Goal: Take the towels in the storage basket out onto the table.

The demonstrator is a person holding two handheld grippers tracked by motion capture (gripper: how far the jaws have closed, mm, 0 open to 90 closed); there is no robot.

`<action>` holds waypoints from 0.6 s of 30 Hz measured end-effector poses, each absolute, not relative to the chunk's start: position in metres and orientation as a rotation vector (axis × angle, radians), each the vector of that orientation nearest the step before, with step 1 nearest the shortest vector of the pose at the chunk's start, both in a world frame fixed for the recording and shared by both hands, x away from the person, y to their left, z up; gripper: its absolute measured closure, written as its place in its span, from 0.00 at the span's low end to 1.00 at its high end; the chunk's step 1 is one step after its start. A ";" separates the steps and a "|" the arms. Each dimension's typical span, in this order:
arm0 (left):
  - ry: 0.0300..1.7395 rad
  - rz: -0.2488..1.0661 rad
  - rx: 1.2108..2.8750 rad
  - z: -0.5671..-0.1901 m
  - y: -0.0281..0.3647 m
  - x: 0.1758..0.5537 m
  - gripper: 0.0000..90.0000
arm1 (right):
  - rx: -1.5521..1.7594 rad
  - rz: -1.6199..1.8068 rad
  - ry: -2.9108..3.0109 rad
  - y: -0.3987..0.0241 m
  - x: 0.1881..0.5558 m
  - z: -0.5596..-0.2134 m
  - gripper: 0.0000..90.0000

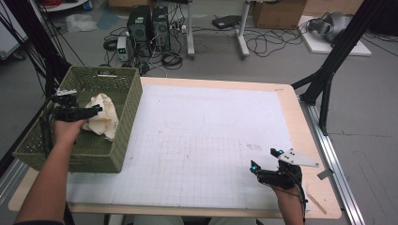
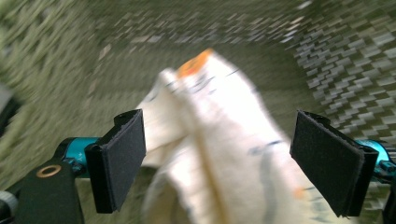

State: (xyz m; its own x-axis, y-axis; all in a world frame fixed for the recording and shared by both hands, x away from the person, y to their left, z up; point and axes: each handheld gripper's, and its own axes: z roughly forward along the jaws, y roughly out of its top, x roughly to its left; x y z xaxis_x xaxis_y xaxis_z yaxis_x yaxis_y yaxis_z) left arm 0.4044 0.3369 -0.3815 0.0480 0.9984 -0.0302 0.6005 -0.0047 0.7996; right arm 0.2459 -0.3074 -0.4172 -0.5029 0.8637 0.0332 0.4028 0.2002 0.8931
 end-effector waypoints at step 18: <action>1.843 0.538 1.900 -0.411 0.339 0.414 0.56 | 1.181 1.255 2.026 -0.307 0.246 -0.420 0.11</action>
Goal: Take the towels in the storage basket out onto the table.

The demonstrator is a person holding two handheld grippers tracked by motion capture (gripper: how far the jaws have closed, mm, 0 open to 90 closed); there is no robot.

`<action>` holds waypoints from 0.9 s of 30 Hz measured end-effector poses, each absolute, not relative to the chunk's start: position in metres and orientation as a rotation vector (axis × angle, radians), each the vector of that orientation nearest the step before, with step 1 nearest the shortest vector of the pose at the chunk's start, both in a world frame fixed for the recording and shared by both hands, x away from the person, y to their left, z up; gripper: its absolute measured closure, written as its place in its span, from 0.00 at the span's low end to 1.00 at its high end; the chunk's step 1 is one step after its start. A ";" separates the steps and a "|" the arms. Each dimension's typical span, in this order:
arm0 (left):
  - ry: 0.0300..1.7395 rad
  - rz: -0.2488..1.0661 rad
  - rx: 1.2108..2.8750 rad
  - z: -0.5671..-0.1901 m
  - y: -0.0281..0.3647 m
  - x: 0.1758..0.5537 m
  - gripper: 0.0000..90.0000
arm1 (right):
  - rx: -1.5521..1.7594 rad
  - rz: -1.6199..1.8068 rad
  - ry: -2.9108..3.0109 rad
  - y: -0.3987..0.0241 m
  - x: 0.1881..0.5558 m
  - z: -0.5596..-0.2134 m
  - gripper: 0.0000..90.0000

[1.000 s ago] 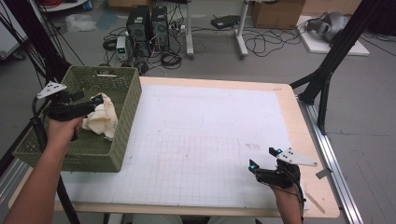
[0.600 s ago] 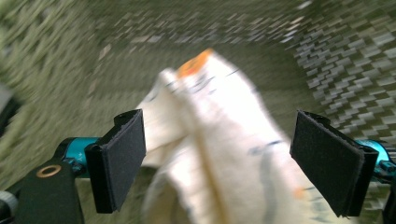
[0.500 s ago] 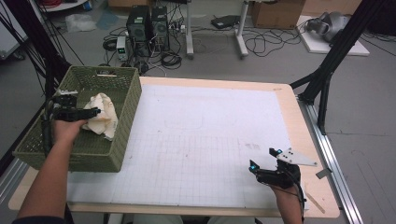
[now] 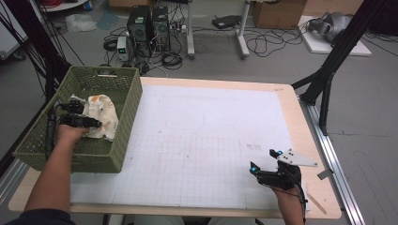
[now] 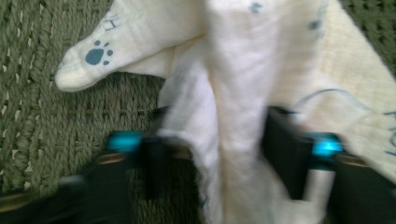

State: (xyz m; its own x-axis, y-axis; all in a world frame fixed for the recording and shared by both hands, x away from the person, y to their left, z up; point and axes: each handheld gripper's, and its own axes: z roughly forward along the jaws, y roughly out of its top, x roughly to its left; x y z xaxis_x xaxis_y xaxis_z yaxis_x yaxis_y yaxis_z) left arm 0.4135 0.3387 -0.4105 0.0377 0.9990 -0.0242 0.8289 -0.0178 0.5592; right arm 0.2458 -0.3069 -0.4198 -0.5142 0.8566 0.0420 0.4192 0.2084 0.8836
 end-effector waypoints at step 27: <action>1.436 0.767 1.418 -0.341 0.355 0.366 0.92 | 1.198 1.258 2.005 -0.310 0.244 -0.418 0.11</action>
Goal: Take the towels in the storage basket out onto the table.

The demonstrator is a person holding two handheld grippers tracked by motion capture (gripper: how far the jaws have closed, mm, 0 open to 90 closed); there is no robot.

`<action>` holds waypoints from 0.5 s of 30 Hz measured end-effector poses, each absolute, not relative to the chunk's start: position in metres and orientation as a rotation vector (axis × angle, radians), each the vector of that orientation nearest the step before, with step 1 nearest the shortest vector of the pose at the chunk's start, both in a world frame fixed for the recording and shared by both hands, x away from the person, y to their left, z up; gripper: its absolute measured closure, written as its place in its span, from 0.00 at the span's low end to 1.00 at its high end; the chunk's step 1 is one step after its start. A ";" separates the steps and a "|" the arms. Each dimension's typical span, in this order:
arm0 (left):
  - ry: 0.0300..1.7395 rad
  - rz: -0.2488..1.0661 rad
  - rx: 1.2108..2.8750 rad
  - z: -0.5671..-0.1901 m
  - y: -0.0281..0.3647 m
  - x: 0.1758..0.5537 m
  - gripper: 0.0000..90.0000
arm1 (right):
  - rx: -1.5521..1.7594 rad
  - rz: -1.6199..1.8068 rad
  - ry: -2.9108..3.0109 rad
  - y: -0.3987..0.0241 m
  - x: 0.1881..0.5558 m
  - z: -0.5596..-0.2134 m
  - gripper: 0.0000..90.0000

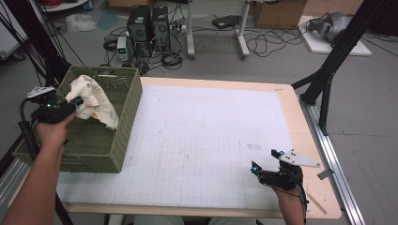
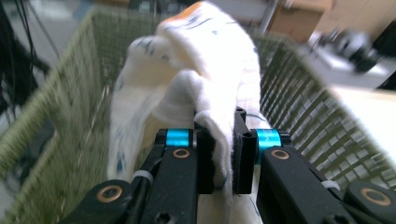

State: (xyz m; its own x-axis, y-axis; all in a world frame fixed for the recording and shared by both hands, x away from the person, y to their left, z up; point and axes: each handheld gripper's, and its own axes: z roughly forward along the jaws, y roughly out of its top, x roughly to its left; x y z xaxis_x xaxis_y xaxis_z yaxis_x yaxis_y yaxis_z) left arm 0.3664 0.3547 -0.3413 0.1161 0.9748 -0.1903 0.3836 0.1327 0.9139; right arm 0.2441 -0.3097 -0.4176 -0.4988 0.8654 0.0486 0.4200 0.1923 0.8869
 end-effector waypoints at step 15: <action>1.164 0.886 1.409 -0.279 0.337 0.341 0.92 | 1.206 1.245 2.008 -0.308 0.245 -0.418 0.11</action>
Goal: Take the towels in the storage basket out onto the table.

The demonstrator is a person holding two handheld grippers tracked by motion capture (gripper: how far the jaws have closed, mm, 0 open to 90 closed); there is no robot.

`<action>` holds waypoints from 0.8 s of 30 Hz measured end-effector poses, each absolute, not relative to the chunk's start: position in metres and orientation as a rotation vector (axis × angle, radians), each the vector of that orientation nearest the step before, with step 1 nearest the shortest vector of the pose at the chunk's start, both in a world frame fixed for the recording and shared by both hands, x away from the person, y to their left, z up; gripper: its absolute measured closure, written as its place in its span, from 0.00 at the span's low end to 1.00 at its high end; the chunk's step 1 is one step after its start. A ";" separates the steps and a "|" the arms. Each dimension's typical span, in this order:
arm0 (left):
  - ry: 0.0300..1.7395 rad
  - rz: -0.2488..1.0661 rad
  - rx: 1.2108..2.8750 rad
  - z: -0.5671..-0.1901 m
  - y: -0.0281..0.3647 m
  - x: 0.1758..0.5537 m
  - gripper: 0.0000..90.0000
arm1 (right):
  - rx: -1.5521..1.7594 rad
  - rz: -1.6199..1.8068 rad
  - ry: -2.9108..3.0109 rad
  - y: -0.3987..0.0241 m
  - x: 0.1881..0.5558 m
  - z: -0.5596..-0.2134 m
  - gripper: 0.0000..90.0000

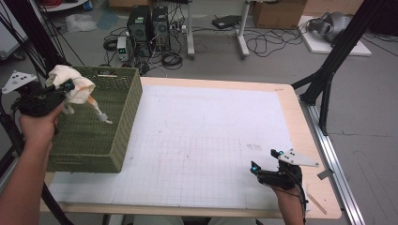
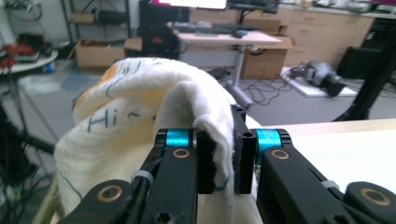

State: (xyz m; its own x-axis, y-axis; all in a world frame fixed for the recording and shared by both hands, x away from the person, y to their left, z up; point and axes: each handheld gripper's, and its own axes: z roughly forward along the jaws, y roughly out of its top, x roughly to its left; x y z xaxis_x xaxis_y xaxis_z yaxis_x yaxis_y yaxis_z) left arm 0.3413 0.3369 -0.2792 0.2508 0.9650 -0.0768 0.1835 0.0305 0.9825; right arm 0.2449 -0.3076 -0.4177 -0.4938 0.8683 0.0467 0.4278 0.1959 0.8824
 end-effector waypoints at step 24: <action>0.773 0.796 1.416 -0.226 0.224 0.322 0.93 | 1.210 1.249 1.995 -0.309 0.244 -0.417 0.11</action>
